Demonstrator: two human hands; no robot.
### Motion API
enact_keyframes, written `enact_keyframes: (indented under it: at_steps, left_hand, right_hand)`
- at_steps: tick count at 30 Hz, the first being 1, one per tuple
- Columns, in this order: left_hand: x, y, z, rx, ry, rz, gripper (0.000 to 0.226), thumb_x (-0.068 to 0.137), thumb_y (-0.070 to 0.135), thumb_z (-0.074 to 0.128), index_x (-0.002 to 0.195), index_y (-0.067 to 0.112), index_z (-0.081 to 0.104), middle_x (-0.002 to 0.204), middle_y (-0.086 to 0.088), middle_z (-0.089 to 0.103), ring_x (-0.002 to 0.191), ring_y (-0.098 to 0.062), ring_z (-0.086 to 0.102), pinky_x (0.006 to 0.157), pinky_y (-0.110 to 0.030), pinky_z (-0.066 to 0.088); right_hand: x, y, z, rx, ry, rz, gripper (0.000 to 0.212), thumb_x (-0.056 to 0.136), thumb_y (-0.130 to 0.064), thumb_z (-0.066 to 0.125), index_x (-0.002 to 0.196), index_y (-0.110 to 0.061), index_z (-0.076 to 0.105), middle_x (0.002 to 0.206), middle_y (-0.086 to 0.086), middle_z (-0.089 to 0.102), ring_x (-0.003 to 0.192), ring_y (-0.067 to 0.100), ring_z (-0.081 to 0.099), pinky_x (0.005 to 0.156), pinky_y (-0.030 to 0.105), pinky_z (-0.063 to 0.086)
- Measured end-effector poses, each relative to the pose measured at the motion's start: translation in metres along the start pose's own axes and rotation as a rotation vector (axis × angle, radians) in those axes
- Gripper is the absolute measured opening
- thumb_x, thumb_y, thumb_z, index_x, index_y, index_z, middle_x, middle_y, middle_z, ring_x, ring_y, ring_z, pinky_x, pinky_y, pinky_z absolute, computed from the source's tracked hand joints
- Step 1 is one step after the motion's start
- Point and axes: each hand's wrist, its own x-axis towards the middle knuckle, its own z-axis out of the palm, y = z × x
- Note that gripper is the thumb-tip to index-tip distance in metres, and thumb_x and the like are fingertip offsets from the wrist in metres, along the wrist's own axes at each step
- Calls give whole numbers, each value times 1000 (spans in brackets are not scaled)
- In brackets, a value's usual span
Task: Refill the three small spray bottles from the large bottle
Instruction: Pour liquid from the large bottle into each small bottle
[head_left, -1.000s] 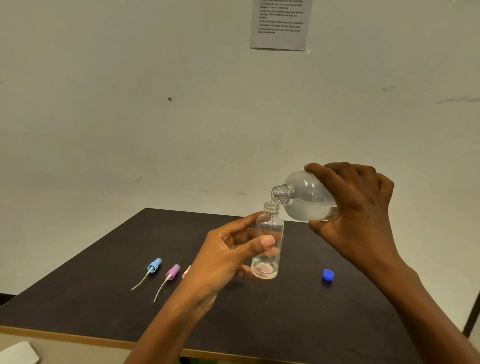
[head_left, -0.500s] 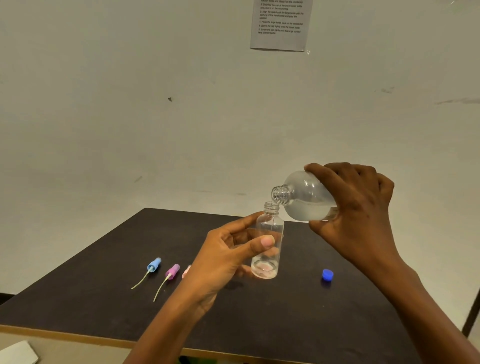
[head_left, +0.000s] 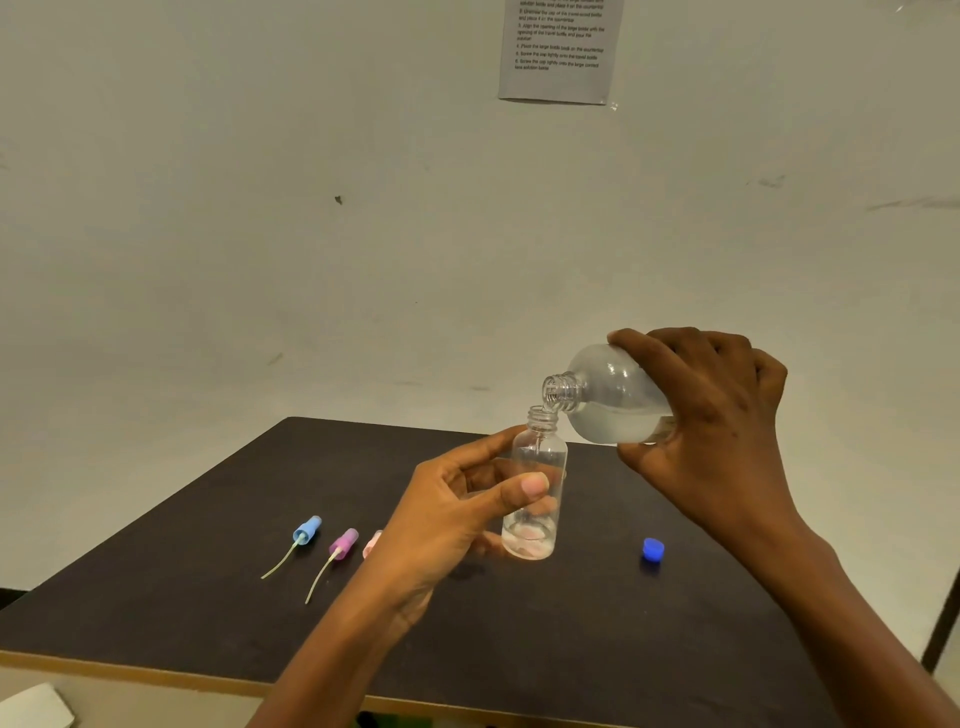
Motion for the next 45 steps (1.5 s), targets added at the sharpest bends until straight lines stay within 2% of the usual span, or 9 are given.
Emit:
enact_keyframes:
  at_steps: [8, 13, 16, 19, 25, 33, 38, 42, 45]
  left_hand:
    - [2, 1, -1, 13, -6, 9, 47, 58, 29, 70, 103, 36, 61, 95, 6, 75, 88, -15, 72, 63, -31, 60]
    - [1, 2, -1, 4, -7, 6, 46, 58, 28, 70, 104, 35, 62, 97, 4, 75, 89, -16, 72, 60, -30, 60]
    - [0, 2, -2, -5, 2, 3, 44, 58, 26, 70, 100, 36, 62, 97, 6, 75, 88, -14, 72, 58, -28, 58]
    - [-1, 2, -2, 0, 3, -1, 48, 58, 27, 71, 105, 34, 62, 101, 3, 74, 91, -16, 72, 59, -30, 58]
    - [-1, 2, -2, 20, 13, 1, 48, 57, 30, 71, 104, 36, 62, 98, 5, 75, 91, -15, 72, 64, -33, 60]
    - [-2, 3, -1, 15, 24, 3, 43, 58, 29, 70, 99, 38, 63, 95, 7, 75, 88, -11, 72, 57, -27, 57]
    - [-1, 3, -1, 6, 25, -6, 42, 58, 27, 70, 97, 38, 62, 93, 9, 75, 87, -10, 72, 56, -26, 57]
    - [-1, 3, -1, 10, 28, -7, 42, 58, 27, 70, 98, 38, 62, 92, 11, 75, 86, -9, 72, 55, -26, 57]
    - [-1, 3, 0, 7, 24, -9, 40, 58, 26, 69, 95, 38, 62, 86, 14, 75, 82, -6, 72, 53, -24, 56]
  right_hand:
    - [3, 1, -1, -17, 1, 3, 84, 49, -11, 84, 120, -28, 44, 108, 7, 59, 104, 23, 38, 83, 40, 26]
    - [3, -1, -1, -10, 7, -6, 84, 49, -12, 85, 120, -28, 43, 109, 9, 59, 103, 23, 37, 82, 46, 31]
    - [3, -2, -1, -4, 17, -23, 75, 53, -18, 77, 120, -28, 43, 108, 9, 60, 102, 23, 37, 80, 47, 32]
    - [3, -2, -1, -6, 16, -20, 82, 49, -12, 83, 120, -27, 43, 108, 9, 60, 102, 23, 37, 80, 48, 33]
    - [3, -2, -1, -9, 12, -16, 85, 47, -10, 85, 119, -27, 43, 107, 10, 60, 102, 23, 37, 80, 46, 31]
    - [2, -3, 1, -3, 8, -13, 85, 47, -9, 85, 119, -27, 44, 107, 8, 60, 103, 22, 38, 81, 46, 31]
    - [3, -1, 2, -5, 10, -20, 82, 49, -11, 83, 119, -27, 44, 107, 8, 60, 103, 23, 37, 82, 37, 23]
    - [2, 0, 3, -7, 11, -8, 82, 50, -11, 83, 120, -27, 44, 108, 8, 59, 103, 23, 37, 83, 43, 28]
    - [1, 1, 3, 8, 11, -19, 74, 53, -18, 75, 120, -27, 44, 108, 9, 59, 103, 23, 37, 82, 44, 29]
